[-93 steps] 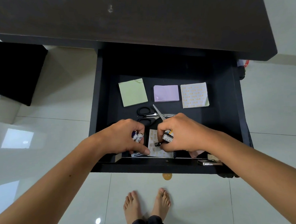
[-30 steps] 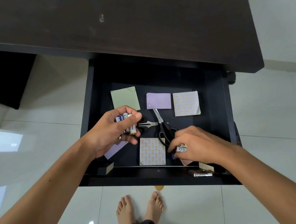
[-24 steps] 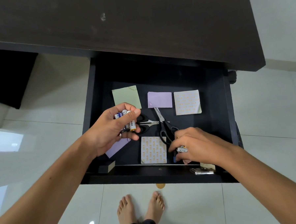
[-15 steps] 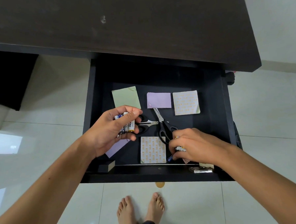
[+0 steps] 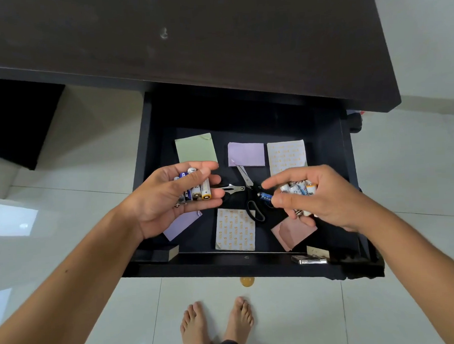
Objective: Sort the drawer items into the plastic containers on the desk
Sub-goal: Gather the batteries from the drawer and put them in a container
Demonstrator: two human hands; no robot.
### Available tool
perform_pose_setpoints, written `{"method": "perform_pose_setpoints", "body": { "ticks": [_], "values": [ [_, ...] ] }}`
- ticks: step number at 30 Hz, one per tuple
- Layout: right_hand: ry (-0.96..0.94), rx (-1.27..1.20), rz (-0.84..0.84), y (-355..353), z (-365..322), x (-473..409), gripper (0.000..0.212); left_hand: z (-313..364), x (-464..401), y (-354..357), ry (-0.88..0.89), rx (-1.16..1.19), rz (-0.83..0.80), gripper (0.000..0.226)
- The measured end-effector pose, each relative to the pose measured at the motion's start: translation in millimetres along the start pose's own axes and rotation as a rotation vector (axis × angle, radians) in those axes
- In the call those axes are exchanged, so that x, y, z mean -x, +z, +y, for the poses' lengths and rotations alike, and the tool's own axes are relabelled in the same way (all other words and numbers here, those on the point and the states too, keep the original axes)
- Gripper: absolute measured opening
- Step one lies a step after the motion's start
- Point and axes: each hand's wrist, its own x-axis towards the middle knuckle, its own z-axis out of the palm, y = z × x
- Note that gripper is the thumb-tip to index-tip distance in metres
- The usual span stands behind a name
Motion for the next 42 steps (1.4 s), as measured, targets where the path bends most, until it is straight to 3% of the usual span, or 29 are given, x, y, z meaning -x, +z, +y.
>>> {"method": "perform_pose_setpoints", "body": {
  "ticks": [5, 11, 14, 18, 24, 35, 42],
  "values": [
    [0.042, -0.287, -0.054, -4, -15, -5, 0.04, 11, 4, -3, 0.006, 0.08, 0.043, 0.029],
    [0.076, -0.409, -0.077, 0, -30, -14, 0.02, 24, 12, -9, -0.002, 0.119, 0.042, 0.03],
    [0.061, -0.435, -0.085, 2, -39, -18, 0.019, 33, 18, -14, 0.016, 0.124, 0.027, 0.03],
    [0.022, -0.437, -0.105, 4, -58, -21, 0.036, 50, 26, -20, 0.05, 0.118, 0.026, 0.029],
    [0.006, -0.495, -0.103, 4, -89, -35, 0.029, 80, 32, -28, 0.11, 0.207, 0.13, 0.03],
    [-0.023, -0.339, -0.114, 23, -160, -64, 0.05, 131, 54, -35, 0.169, 0.176, 0.16, 0.03],
    [0.044, -0.373, -0.117, 43, -223, -108, 0.029, 195, 56, -61, 0.187, 0.147, 0.21, 0.031]
  ]
}}
